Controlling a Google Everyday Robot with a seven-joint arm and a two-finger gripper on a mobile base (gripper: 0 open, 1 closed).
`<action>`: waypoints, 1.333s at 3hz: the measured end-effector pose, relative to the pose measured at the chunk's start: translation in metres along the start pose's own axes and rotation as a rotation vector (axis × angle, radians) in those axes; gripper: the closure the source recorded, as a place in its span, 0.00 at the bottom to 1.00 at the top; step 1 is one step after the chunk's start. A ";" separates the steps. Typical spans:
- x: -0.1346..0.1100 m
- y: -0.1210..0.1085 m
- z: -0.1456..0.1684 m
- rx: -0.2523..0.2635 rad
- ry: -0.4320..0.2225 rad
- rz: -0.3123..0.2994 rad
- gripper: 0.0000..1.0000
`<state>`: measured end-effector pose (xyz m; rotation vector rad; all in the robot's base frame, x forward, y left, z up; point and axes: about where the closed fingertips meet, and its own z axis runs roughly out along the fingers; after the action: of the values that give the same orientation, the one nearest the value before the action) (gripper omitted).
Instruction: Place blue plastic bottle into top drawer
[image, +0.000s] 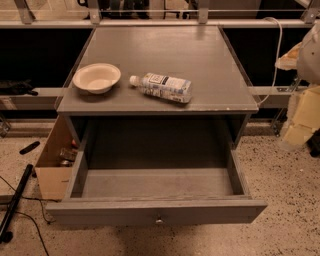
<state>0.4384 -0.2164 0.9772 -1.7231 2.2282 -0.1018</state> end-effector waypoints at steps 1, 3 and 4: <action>0.000 0.000 0.000 0.000 0.000 0.000 0.00; -0.069 -0.076 0.014 0.009 -0.289 -0.095 0.00; -0.109 -0.110 0.031 -0.032 -0.458 -0.031 0.00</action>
Offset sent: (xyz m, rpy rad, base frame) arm 0.0946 0.0477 0.0311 0.2141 -0.1469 0.2951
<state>0.5739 -0.1381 0.9980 -1.6007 1.8749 0.2943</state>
